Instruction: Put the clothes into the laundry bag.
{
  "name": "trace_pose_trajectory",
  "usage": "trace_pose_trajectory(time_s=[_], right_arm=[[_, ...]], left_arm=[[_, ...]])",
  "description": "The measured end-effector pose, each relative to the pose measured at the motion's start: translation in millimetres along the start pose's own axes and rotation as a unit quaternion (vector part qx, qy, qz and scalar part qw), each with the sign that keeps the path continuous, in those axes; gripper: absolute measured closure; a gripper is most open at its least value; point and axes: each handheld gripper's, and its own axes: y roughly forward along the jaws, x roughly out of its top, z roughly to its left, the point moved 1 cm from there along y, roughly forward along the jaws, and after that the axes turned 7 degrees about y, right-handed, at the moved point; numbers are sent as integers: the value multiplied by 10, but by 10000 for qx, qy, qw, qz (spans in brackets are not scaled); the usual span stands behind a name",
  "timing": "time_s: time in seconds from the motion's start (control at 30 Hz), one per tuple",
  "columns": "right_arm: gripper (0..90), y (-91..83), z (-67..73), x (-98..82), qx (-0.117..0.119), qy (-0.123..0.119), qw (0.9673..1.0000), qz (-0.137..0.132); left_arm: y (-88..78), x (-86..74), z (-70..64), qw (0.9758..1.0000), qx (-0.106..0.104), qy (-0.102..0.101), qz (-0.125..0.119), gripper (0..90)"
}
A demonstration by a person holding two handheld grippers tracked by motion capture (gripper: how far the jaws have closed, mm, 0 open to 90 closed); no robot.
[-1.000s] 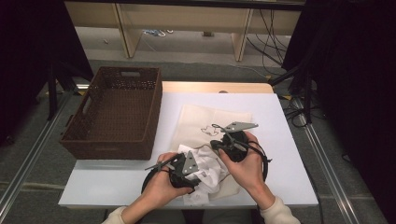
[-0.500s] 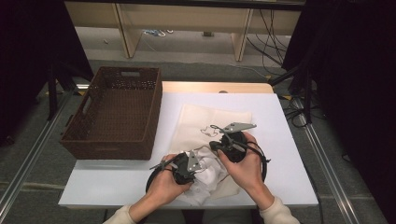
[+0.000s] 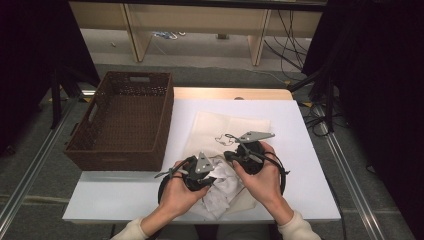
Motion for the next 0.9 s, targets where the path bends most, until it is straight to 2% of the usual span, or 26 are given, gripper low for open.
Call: trace_pose_trajectory(time_s=[0.03,0.1,0.13,0.17,0.2,0.23,0.37,0.43,0.47,0.53,0.57,0.67,0.7,0.73,0.77,0.8,0.83,0.87,0.9], right_arm=[[900,-1,-1,2,4,-31,10000,-33],[900,-11,10,5,20,16,10000,-44],[900,-16,14,5,30,5,10000,-51],[900,-17,16,5,37,-54,10000,-56],[900,-32,41,5,48,102,9999,-5],[900,-29,34,8,51,-5,10000,-39],[900,-40,46,8,62,-9,10000,-42],[900,-44,41,10,94,-5,9999,-57],[900,-45,27,14,25,-93,9999,-102],[900,-54,24,16,125,-1,9999,-66],[900,-45,9,16,121,-96,9998,-101],[900,-57,36,18,108,-8,9999,-83],[900,-67,55,15,105,67,9999,-59],[900,-57,59,14,94,19,9999,-128],[900,-57,58,14,125,-43,9999,-59],[900,-55,75,10,126,46,9999,-27],[900,-50,64,11,92,-24,9999,-37],[900,-34,61,8,154,-12,9999,-6],[900,-18,50,7,159,-91,9998,-8]], left_arm=[[9,13,-3,9999,36,-130,2,763],[47,41,19,9998,66,-176,-39,764],[67,55,30,9998,87,-188,-23,765],[84,71,51,9999,88,-84,-12,764],[113,80,45,9997,117,-216,-31,764],[136,93,49,9996,152,-215,-45,764],[193,146,32,9994,226,-223,-101,764],[161,173,16,9994,260,-205,-119,765],[135,188,10,9993,252,-226,-170,768],[60,217,17,9990,298,-205,-265,775],[36,228,16,9987,307,-229,-338,783],[18,236,33,9987,322,-106,-375,799],[39,226,24,9985,341,-227,-357,801],[68,217,25,9986,309,-247,-363,802],[101,209,29,9986,310,-263,-352,803],[136,204,44,9987,336,-207,-335,803],[179,198,39,9982,359,-337,-336,803],[216,195,59,9984,380,-264,-315,802],[262,193,57,9980,372,-378,-355,801]])
